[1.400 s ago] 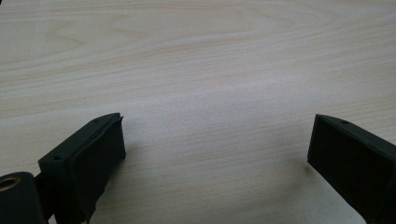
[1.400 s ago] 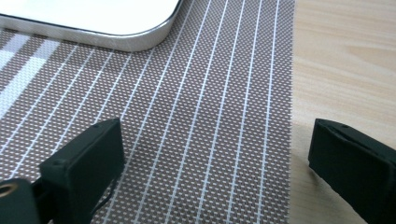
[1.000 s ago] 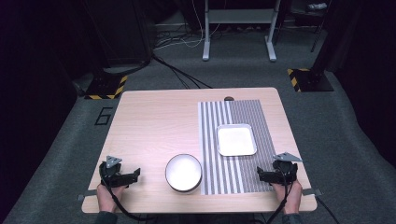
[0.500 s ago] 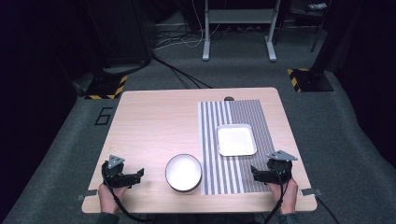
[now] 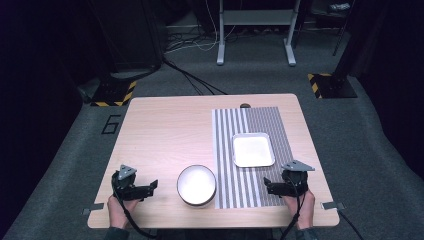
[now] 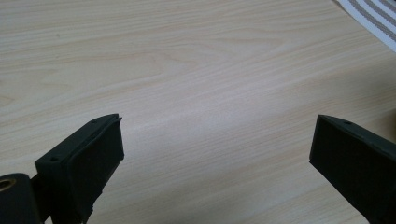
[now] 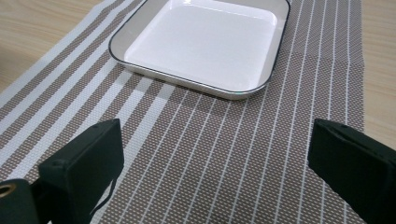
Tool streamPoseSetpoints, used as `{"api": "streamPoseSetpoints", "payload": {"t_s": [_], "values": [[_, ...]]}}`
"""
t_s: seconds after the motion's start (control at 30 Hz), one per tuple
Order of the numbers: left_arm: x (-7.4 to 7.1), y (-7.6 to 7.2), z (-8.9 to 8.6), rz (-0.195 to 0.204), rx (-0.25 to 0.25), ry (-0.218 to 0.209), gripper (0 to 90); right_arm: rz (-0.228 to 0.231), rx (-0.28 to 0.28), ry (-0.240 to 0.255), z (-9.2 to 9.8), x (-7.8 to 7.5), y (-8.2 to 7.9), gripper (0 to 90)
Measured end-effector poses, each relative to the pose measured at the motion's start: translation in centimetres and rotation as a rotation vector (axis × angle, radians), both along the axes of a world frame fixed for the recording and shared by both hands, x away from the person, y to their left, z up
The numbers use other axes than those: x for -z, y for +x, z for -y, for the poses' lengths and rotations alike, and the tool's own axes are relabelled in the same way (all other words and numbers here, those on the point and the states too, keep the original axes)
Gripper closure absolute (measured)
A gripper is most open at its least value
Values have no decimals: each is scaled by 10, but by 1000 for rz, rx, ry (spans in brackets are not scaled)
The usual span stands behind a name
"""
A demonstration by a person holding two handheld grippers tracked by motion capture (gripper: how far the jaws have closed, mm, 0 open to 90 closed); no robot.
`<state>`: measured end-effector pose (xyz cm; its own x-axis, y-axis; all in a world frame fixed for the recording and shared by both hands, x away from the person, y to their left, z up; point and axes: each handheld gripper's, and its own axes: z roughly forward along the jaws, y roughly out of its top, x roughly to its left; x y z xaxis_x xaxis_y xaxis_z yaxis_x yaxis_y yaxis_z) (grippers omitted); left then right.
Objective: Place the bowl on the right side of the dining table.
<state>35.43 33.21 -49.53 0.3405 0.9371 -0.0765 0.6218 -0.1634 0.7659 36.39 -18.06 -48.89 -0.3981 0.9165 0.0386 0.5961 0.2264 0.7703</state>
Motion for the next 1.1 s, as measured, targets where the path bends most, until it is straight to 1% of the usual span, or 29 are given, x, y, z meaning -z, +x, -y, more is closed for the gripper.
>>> {"api": "streamPoseSetpoints", "payload": {"t_s": [0.07,0.17,0.3,0.5,0.53,0.77,1.0,1.1], "values": [[-1,0,1,3,5,-1,26,5,-9,-4,-2,-1,0,28],[-4,0,4,6,13,-14,27,5,-16,-2,-5,-3,0,29],[-7,-1,7,8,30,-11,26,8,-27,3,-9,-6,-2,29],[-11,-2,11,24,38,-17,27,10,-47,9,-15,-11,-2,30],[-12,-3,11,28,36,-19,27,16,-54,6,-15,-12,-1,30],[-15,-4,15,28,54,-33,28,20,-77,15,-23,-18,-2,31],[-19,-3,19,38,72,-25,29,25,-108,14,-33,-22,-2,32],[-22,-3,19,45,73,-30,29,24,-123,11,-38,-24,-1,33]]}}
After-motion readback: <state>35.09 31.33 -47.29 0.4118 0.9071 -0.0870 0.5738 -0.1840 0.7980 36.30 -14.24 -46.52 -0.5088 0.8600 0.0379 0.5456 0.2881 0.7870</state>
